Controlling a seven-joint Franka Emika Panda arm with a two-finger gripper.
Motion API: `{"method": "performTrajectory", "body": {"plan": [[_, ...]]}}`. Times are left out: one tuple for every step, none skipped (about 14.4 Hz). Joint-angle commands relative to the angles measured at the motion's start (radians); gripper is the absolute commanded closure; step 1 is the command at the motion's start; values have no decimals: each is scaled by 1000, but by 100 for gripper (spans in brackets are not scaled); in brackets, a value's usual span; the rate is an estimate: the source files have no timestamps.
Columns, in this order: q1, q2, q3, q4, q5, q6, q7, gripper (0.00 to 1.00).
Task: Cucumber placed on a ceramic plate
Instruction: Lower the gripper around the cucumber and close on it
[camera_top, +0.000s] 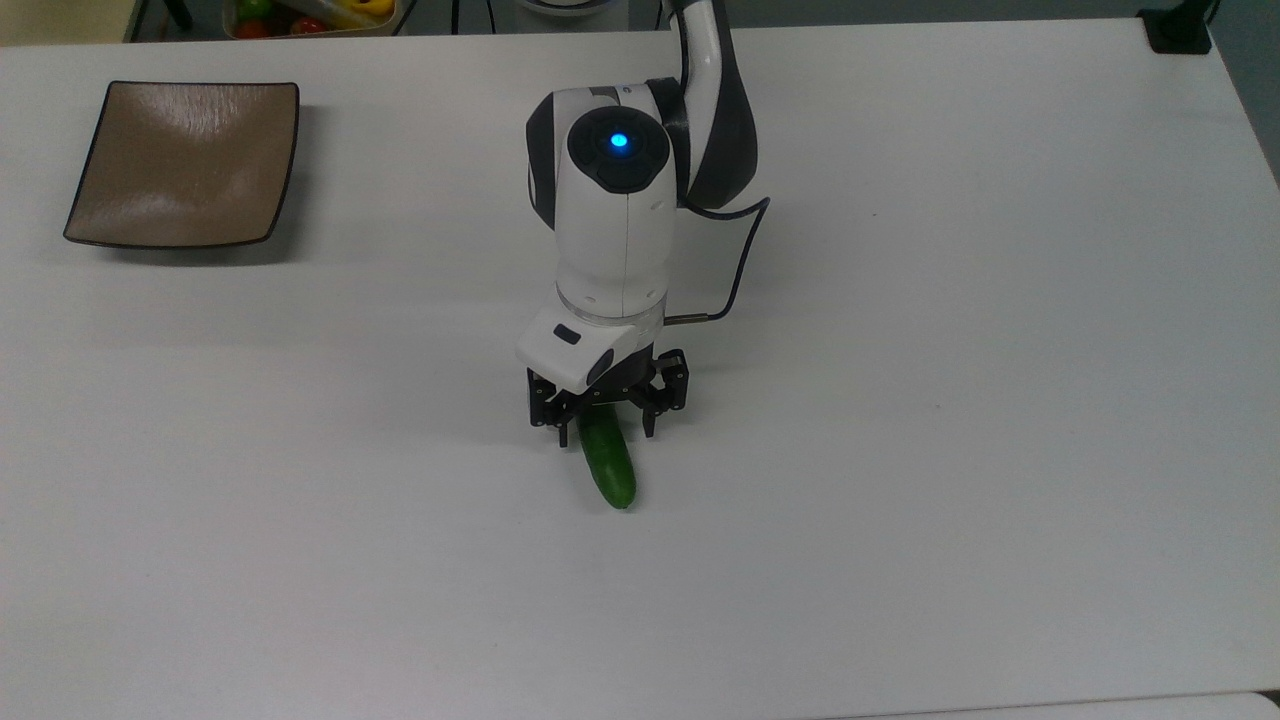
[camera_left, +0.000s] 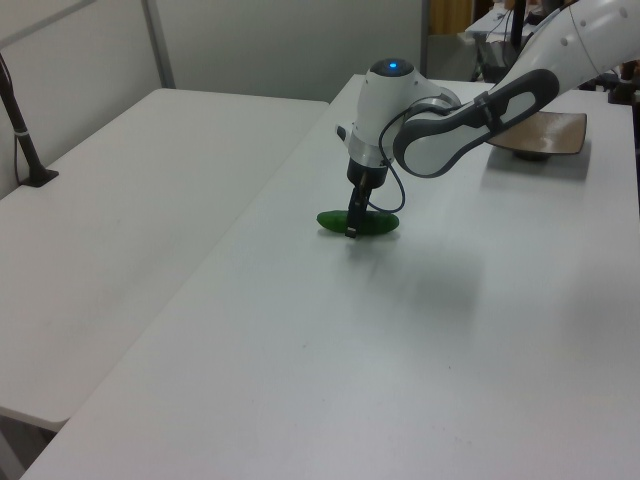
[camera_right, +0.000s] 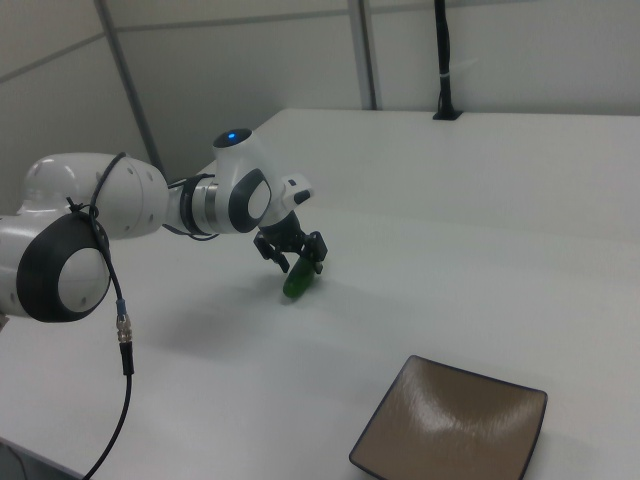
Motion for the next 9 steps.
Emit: {"method": "performTrajectory", "body": {"plan": [[6, 9, -3, 9, -23, 18, 21, 74], [6, 7, -1, 9, -23, 18, 19, 87], [5, 4, -3, 9, -23, 18, 19, 89], [3, 0, -1, 9, -20, 18, 19, 90], [2, -10, -1, 9, -18, 16, 19, 89], [0, -20, -1, 9, -15, 15, 19, 89], [0, -37, -1, 6, -11, 12, 16, 89], [-1, -57, -1, -7, -4, 7, 16, 89], [-1, -88, -1, -19, -3, 4, 18, 89]]}}
